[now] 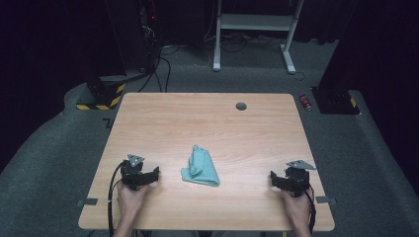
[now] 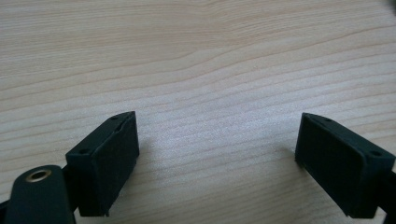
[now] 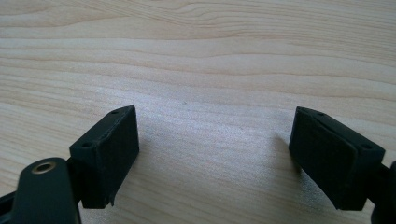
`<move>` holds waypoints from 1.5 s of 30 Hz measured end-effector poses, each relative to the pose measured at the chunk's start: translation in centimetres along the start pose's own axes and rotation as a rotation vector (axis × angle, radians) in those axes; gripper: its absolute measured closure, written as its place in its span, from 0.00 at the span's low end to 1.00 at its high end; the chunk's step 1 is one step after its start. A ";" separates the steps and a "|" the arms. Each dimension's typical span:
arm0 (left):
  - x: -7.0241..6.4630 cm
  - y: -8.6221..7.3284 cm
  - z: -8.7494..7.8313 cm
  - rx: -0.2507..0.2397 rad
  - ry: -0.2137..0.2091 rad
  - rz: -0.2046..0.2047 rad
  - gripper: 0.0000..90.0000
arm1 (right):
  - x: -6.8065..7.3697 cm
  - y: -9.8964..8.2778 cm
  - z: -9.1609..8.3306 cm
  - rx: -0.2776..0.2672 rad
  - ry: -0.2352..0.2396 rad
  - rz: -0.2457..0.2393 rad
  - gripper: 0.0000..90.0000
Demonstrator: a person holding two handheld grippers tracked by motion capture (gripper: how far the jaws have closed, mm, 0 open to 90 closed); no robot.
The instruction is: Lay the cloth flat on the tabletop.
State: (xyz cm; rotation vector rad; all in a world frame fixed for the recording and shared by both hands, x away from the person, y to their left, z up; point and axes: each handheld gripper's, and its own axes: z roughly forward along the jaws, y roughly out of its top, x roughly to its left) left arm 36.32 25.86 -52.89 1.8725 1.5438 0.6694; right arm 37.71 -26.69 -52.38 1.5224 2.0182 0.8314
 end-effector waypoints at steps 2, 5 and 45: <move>0.0 0.0 0.0 -0.001 -0.002 0.003 0.16 | 0.0 0.0 0.0 0.000 0.000 0.000 0.18; 0.0 0.0 0.0 -0.001 0.001 0.002 0.17 | 0.0 0.0 0.0 -0.002 0.000 0.003 0.19; -0.2 -0.1 -0.1 -0.015 -0.009 0.006 0.22 | 12.0 2.7 0.7 -0.054 0.410 -0.243 0.64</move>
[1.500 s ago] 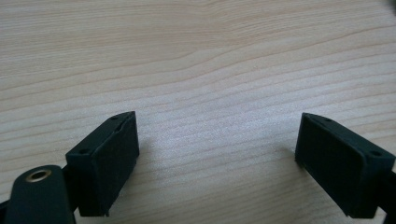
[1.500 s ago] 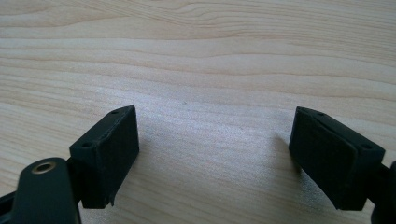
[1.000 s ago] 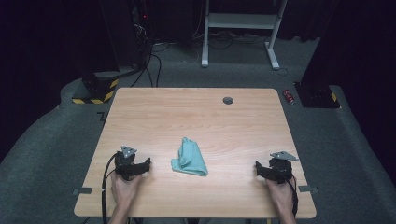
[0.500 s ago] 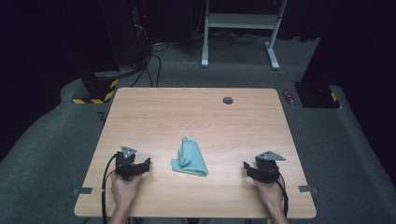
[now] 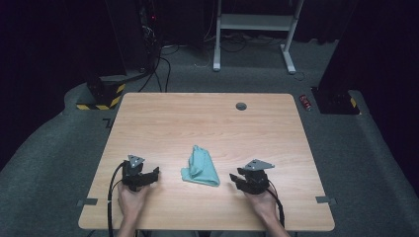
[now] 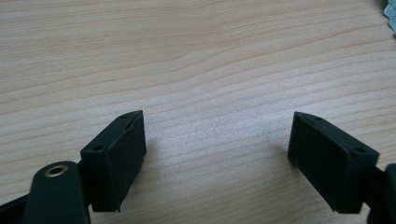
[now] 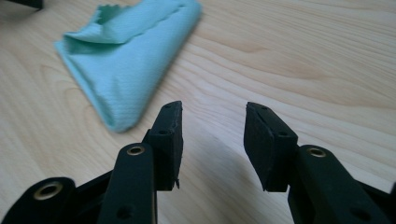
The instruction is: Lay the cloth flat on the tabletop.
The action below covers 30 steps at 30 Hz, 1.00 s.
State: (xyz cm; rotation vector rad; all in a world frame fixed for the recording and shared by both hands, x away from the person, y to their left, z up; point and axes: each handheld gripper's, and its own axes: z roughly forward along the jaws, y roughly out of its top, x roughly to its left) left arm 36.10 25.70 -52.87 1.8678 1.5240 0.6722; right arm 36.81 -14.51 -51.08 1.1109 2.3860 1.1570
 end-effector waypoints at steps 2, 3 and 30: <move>0.0 0.0 0.0 0.001 0.000 0.001 0.22 | 0.7 0.3 0.5 0.007 0.022 -0.016 0.65; 0.0 0.0 0.0 0.001 0.001 0.001 0.22 | 1.0 0.6 0.7 0.006 0.032 -0.026 0.65; 0.0 0.0 0.0 0.001 0.001 0.000 0.22 | 3.0 2.1 3.8 0.072 0.136 -0.077 0.93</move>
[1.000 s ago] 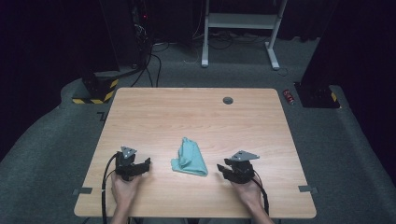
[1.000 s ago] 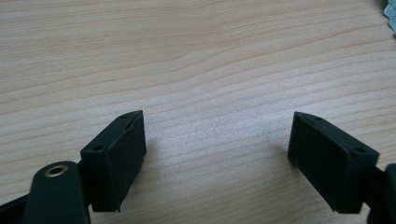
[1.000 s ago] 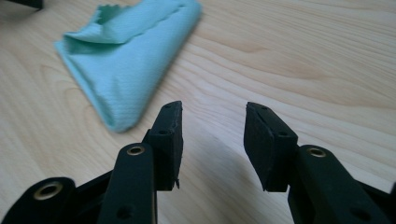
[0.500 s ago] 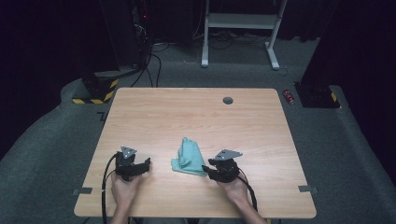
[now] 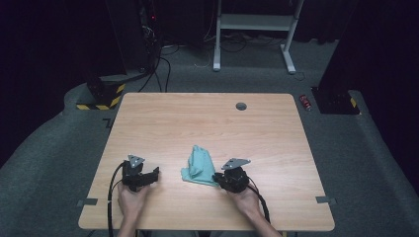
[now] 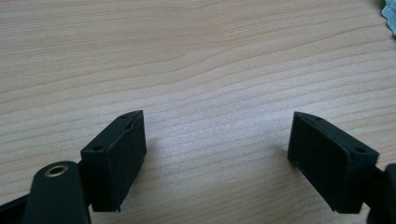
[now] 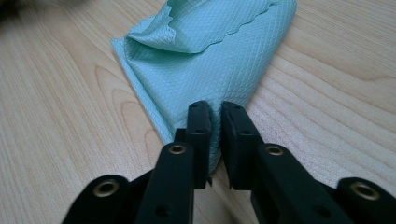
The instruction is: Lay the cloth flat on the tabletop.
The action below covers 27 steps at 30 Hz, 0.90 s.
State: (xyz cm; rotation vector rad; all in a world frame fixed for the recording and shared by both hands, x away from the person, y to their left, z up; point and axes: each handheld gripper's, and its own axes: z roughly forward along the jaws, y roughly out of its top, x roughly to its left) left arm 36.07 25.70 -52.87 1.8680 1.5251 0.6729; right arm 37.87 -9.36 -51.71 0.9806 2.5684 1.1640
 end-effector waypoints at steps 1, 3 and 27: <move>0.0 0.0 0.0 0.000 0.000 0.000 0.22 | 0.0 0.0 0.0 0.000 -0.001 -0.001 0.95; 0.0 0.0 0.0 0.000 0.000 0.000 0.22 | 0.0 0.0 -0.1 0.002 -0.006 -0.006 0.96; 0.0 0.0 0.0 0.000 -0.004 0.004 0.23 | -0.8 -1.3 -3.1 -0.029 -0.128 -0.016 0.97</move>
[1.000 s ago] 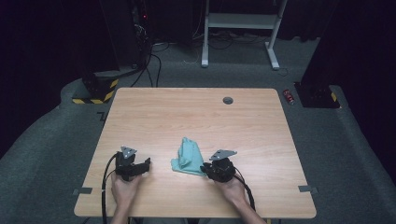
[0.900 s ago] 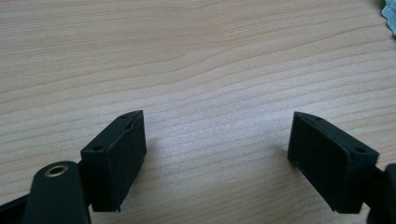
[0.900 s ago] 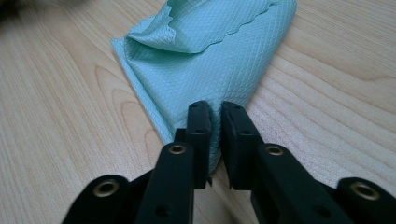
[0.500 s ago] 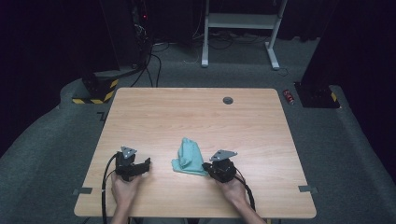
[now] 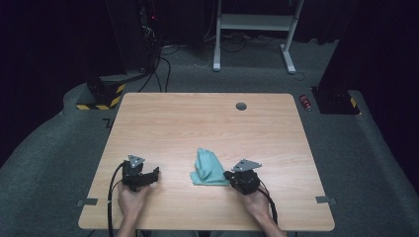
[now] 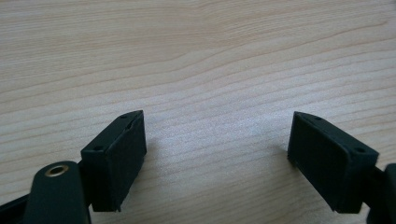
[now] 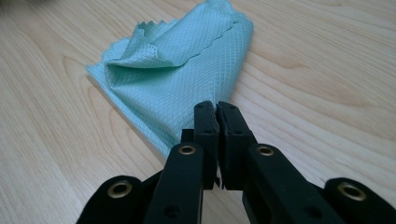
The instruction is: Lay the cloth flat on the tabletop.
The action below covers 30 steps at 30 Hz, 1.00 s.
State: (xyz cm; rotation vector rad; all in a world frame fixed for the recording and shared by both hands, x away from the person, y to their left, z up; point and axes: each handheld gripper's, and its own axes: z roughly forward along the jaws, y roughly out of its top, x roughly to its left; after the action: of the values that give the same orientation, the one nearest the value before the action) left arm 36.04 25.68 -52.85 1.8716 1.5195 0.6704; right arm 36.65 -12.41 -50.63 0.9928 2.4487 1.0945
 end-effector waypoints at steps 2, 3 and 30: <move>-0.1 0.0 0.0 -0.005 -0.006 0.008 0.25 | -0.4 -0.5 -0.3 0.005 -0.010 0.008 0.97; -0.1 0.0 -0.1 -0.006 -0.011 0.008 0.27 | -0.5 -0.7 -0.4 0.007 -0.015 0.013 0.97; -10.2 2.7 1.3 0.055 -0.327 0.204 0.37 | 0.3 2.0 -0.2 -0.041 0.072 -0.011 0.75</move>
State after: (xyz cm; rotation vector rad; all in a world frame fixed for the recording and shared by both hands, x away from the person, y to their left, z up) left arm 36.64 15.09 -51.72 2.0787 1.1609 0.3877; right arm 37.24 -11.36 -49.01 0.9427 2.4747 1.1914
